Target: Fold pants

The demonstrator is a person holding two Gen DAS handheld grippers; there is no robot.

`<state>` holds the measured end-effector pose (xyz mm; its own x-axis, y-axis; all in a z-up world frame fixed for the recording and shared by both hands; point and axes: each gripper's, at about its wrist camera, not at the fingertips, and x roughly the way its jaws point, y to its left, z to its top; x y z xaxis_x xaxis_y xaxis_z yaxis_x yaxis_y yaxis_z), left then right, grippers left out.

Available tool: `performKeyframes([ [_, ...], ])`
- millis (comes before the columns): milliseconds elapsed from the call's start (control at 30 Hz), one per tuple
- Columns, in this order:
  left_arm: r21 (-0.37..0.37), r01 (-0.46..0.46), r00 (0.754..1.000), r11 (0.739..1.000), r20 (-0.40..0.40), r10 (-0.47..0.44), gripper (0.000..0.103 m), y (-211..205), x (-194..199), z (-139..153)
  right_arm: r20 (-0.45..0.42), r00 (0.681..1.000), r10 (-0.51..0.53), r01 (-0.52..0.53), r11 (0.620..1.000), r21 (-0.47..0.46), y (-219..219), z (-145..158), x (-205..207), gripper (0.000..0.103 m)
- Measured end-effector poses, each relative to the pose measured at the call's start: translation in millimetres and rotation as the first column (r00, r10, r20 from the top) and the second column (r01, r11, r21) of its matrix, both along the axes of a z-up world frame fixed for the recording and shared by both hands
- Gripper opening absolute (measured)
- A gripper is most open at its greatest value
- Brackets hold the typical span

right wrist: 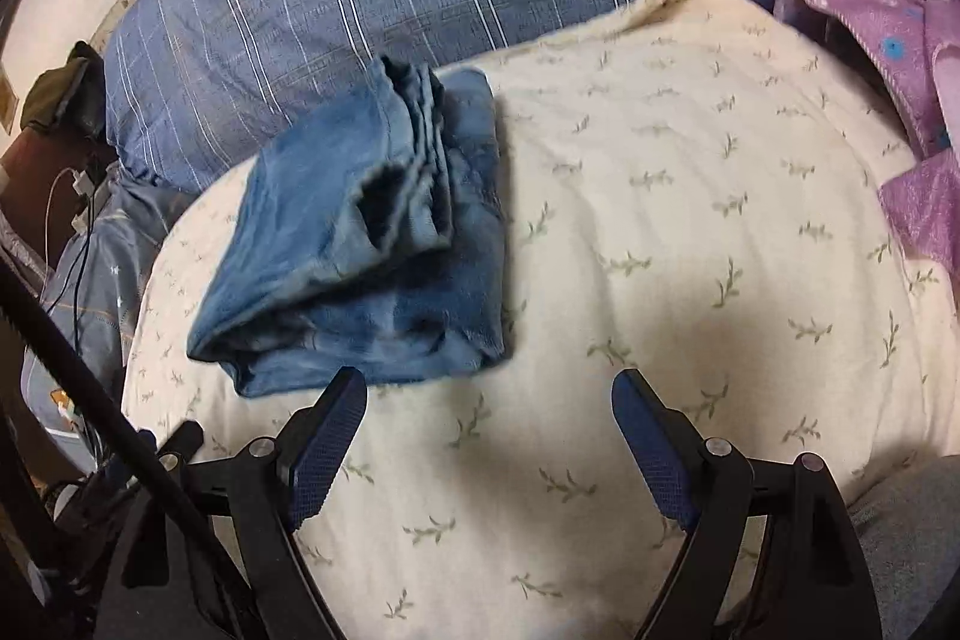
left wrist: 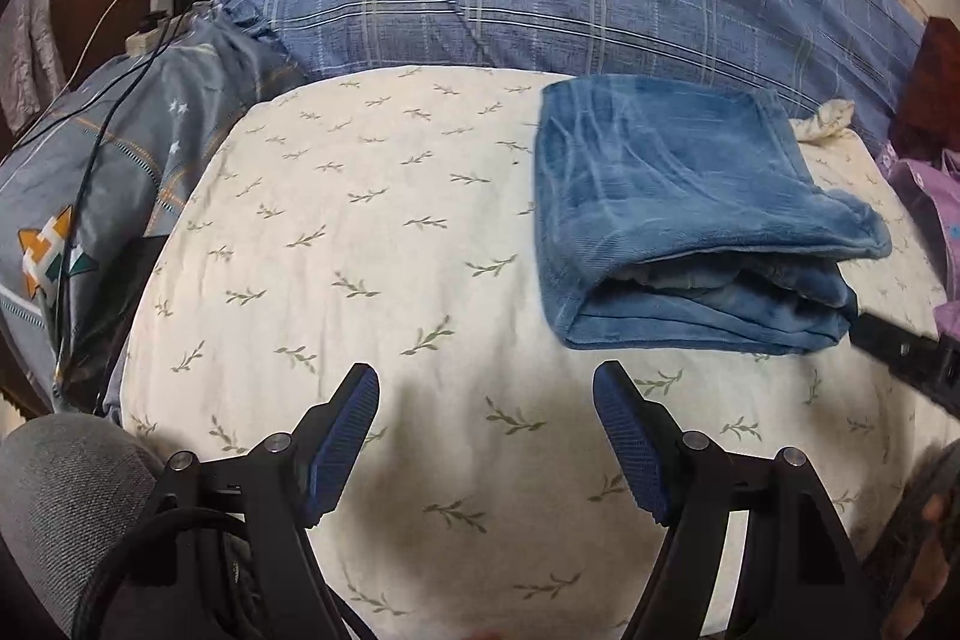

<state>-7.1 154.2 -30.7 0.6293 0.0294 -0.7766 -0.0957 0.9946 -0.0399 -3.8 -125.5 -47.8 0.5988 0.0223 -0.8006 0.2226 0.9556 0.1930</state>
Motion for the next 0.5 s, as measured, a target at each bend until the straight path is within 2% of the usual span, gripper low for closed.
performKeyframes([
  [133,0.018,0.021,1.000,1.000,0.023,-0.021,0.074,-8,-8,2,0.052,0.998,0.028,-0.028,1.000,-0.002,8,9,0,0.085],
  [333,0.028,0.042,0.998,0.999,0.054,-0.043,0.074,-16,-21,8,0.051,0.995,0.081,-0.079,0.996,-0.030,20,13,-2,0.085],
  [500,0.015,0.033,0.999,0.999,0.043,-0.034,0.074,-15,-27,10,0.049,0.994,0.101,-0.099,0.994,-0.049,24,16,-8,0.085],
])
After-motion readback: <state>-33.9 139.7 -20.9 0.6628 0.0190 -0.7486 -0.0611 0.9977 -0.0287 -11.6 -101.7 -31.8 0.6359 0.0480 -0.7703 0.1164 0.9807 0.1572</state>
